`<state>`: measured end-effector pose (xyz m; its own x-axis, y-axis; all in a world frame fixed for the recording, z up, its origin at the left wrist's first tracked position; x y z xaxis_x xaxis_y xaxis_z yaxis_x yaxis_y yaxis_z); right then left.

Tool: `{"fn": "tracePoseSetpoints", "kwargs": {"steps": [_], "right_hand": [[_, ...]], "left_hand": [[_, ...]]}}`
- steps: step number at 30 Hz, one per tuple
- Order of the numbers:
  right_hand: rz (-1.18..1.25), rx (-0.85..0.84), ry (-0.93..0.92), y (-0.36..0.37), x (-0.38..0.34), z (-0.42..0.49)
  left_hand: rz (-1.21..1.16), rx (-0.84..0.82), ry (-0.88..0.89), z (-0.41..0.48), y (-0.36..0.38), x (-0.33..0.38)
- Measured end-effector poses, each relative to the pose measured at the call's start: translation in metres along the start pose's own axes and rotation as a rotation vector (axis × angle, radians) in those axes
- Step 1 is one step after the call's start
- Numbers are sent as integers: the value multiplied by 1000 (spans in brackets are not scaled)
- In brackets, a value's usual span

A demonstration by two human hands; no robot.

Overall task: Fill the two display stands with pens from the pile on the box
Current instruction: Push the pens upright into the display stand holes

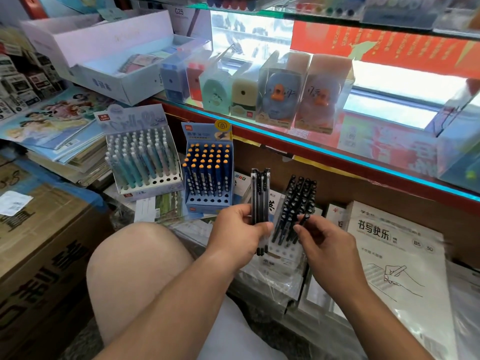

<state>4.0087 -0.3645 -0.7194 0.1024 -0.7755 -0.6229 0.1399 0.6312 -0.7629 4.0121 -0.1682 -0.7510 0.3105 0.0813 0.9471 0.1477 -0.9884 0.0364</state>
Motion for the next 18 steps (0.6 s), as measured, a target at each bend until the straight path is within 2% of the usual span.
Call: {"fn": "tracePoseSetpoints", "kwargs": {"steps": [6, 12, 15, 18], "right_hand": [[-29, -48, 16, 9, 2, -3], [-267, -25, -18, 15, 1, 0], [-346, -91, -4, 20, 3, 4], [-229, -87, 65, 5, 4, 7]], "left_hand": [[1, -10, -1, -1, 1, 0], [18, -66, -10, -4, 8, 1], [51, -103, -2, -7, 12, 4], [99, -136, -8, -9, 14, 2]]}}
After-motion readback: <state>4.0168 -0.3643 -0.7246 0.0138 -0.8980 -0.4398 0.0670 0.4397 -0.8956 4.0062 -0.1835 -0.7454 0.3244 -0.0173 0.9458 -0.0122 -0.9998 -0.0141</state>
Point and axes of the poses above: each hand's wrist, its own z-axis towards the middle knuckle, its own y-axis out of the palm, x = y × z, the point moved 10 cm from there along z, towards the middle knuckle, and after that the axes turned 12 degrees about -z, right-handed, at the moved point
